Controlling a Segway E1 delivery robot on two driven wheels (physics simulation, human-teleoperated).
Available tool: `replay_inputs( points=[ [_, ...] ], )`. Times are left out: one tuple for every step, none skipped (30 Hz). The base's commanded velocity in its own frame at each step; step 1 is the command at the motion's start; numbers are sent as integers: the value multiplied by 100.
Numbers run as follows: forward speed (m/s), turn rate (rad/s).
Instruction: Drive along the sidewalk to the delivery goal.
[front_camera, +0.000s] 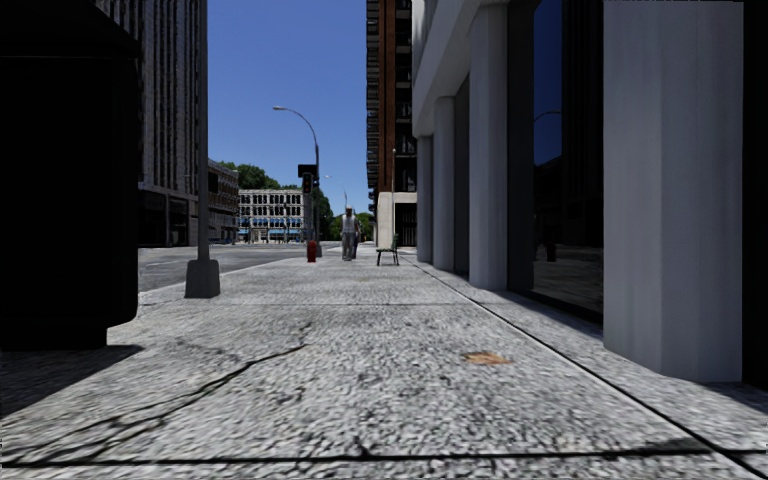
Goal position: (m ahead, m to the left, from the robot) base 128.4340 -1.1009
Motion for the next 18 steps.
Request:
replay_inputs(
  points=[
    [200,0],
    [200,0],
    [200,0],
    [200,0],
    [200,0],
    [200,0],
    [200,0],
    [200,0],
    [200,0],
    [200,0],
    [200,0],
    [200,0],
    [200,0],
    [200,0],
    [200,0],
    [200,0],
    [200,0],
    [200,0]
  ],
)
